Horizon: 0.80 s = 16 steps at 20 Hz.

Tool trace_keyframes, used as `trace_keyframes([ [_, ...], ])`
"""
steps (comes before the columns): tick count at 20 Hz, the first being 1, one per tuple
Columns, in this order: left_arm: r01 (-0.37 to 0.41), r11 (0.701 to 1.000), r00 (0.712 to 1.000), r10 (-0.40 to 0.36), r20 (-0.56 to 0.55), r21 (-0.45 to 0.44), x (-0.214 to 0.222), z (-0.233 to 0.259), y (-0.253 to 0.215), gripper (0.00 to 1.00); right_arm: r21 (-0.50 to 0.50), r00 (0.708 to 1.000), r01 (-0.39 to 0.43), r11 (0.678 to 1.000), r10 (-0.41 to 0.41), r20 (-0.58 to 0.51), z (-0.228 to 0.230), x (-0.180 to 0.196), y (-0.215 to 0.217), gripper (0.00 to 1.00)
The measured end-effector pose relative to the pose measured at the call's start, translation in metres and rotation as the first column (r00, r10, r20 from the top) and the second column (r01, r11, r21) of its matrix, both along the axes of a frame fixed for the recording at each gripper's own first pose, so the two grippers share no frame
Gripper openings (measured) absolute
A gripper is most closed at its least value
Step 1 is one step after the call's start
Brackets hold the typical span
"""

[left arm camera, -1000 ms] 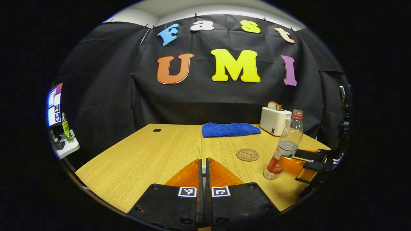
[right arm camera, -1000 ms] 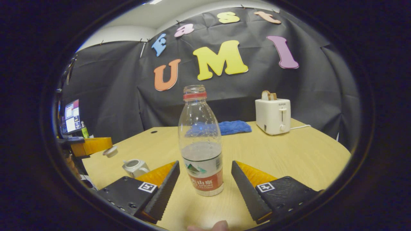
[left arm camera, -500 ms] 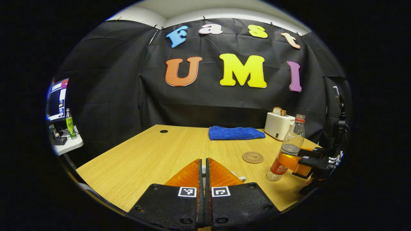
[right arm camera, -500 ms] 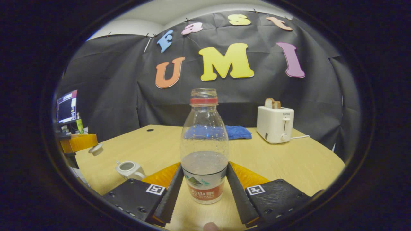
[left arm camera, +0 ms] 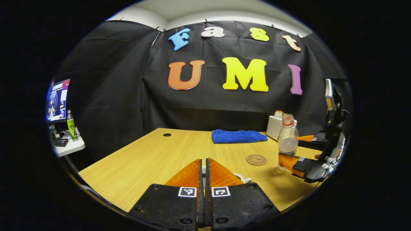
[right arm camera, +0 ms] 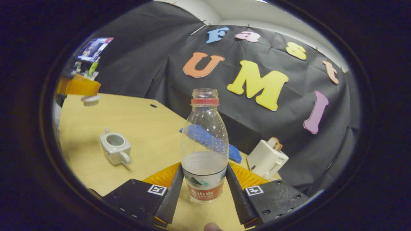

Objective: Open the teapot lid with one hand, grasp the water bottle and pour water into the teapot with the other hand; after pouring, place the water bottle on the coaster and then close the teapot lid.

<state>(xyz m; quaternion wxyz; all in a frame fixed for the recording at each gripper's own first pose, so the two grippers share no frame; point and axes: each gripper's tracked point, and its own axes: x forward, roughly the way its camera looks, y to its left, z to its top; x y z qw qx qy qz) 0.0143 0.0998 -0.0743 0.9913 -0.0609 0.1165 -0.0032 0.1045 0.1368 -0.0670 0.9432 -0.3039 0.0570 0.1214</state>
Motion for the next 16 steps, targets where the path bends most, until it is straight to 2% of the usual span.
trace_keyframes([
  [3, 0.002, 1.000, 1.000, -0.002, -0.017, 0.009, 0.000, -0.006, 0.007, 0.03, -0.222, 0.997, 0.012, 0.975, 0.006, 0.077, 0.001, 0.007, -0.001, 0.73],
  [8, 0.003, 1.000, 1.000, -0.002, -0.012, 0.012, 0.001, -0.006, 0.015, 0.03, -0.402, 0.989, -0.041, 0.915, 0.095, 0.113, -0.006, 0.005, 0.024, 0.74],
  [11, 0.012, 1.000, 1.000, -0.012, 0.000, 0.006, 0.001, -0.005, 0.018, 0.03, -0.498, 0.983, -0.061, 0.865, 0.138, 0.119, -0.015, 0.005, 0.034, 0.74],
  [16, 0.002, 1.000, 1.000, -0.002, 0.004, 0.002, 0.000, -0.003, 0.028, 0.03, -0.657, 0.964, -0.039, 0.753, 0.201, 0.172, -0.015, 0.005, 0.043, 0.73],
])
